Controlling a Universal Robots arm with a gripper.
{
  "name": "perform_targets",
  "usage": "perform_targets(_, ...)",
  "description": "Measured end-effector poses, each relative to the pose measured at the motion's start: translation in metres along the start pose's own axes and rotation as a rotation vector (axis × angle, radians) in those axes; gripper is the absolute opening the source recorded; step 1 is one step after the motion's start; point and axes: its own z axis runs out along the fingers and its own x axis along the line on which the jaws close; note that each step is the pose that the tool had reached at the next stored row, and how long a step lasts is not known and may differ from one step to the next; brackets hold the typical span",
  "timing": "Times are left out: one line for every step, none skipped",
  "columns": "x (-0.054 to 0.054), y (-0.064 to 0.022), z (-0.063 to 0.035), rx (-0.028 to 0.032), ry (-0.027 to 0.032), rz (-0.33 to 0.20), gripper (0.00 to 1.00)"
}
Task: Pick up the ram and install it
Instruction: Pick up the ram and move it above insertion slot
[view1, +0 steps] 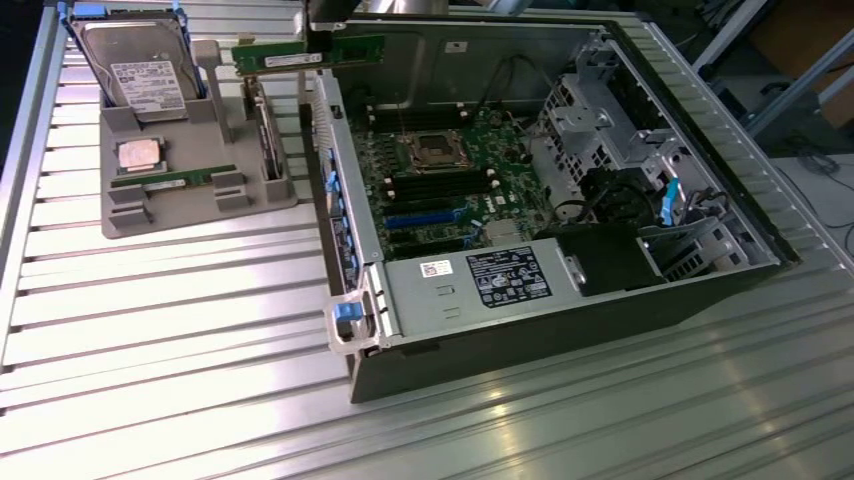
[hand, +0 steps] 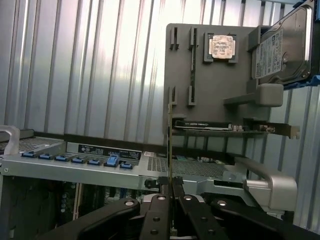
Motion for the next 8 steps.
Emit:
perform_targets(0.0, -0.0021, -0.0001, 0.0, 0.0, 0.0, 0.12)
perform_targets(0.0, -0.0039, -0.0002, 0.0, 0.0001, 0.0, 0.12)
perform_targets(0.001, -0.0057, -0.0003, 0.0, 0.0001, 0.0, 0.12)
perform_targets(0.001, -0.0072, -0.0003, -0.0001, 0.0002, 0.0, 0.12)
perform_targets(0.001, -0.0087, -0.0004, 0.0, 0.0002, 0.0, 0.12)
perform_targets(0.001, -0.0101, -0.0005, 0.0, 0.0003, 0.0, 0.12)
perform_targets(0.002, -0.0127, -0.0006, -0.0001, 0.0004, 0.0, 0.12)
perform_targets(0.002, -0.0147, -0.0007, -0.0001, 0.0004, 0.0, 0.12)
